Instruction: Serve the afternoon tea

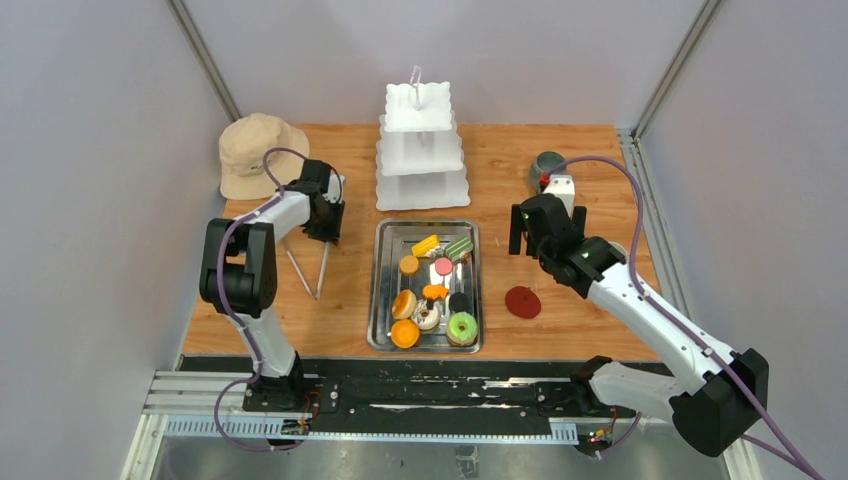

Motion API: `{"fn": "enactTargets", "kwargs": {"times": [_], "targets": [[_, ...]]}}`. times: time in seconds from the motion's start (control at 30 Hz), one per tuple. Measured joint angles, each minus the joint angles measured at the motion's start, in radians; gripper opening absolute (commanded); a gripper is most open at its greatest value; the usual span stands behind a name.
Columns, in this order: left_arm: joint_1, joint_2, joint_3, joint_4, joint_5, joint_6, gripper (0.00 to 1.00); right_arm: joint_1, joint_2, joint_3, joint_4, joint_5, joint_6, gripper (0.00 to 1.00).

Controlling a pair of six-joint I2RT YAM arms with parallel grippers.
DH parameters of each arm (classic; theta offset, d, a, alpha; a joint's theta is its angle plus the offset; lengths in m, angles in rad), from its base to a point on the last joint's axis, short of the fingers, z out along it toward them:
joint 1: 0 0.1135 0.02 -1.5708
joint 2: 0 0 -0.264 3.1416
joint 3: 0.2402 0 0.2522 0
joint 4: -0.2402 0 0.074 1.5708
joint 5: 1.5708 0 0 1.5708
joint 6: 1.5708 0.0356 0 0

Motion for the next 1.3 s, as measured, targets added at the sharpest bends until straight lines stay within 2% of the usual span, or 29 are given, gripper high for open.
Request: {"fn": "enactTargets", "kwargs": {"times": [0.03,0.07,0.2,0.27,0.37,0.53,0.77,0.93,1.07,1.3], "targets": [[0.0,0.0,0.0,-0.002,0.012,0.011,0.38,0.0,-0.002,-0.001,-0.002,0.002,0.0,0.9],[-0.001,0.0,0.0,-0.006,0.023,0.021,0.46,0.0,-0.002,-0.001,-0.005,0.004,0.0,0.9],[-0.003,-0.019,-0.001,-0.019,0.043,0.035,0.83,0.0,0.0,-0.003,-0.013,0.004,0.001,0.9],[-0.003,-0.054,-0.003,-0.026,0.036,0.028,0.92,0.0,0.002,-0.003,-0.014,0.004,0.001,0.9],[-0.003,-0.162,-0.021,-0.024,0.01,-0.006,0.99,0.0,0.008,-0.003,-0.017,0.002,0.001,0.9],[-0.003,-0.382,-0.137,0.019,-0.064,-0.121,0.98,0.0,0.021,-0.003,-0.019,-0.008,0.001,0.9],[-0.044,-0.588,-0.449,0.092,-0.253,-0.303,0.98,0.0,0.03,-0.003,-0.019,-0.023,0.0,0.9],[-0.049,-0.595,-0.465,0.076,-0.316,-0.379,0.98,0.0,0.031,-0.003,-0.019,-0.029,0.0,0.9],[-0.049,-0.534,-0.41,0.08,-0.32,-0.401,0.98,0.0,0.03,-0.006,-0.018,-0.034,0.0,0.9],[-0.049,-0.461,-0.415,0.101,-0.307,-0.436,0.98,0.0,0.003,-0.035,-0.02,-0.034,-0.001,0.9]]}}
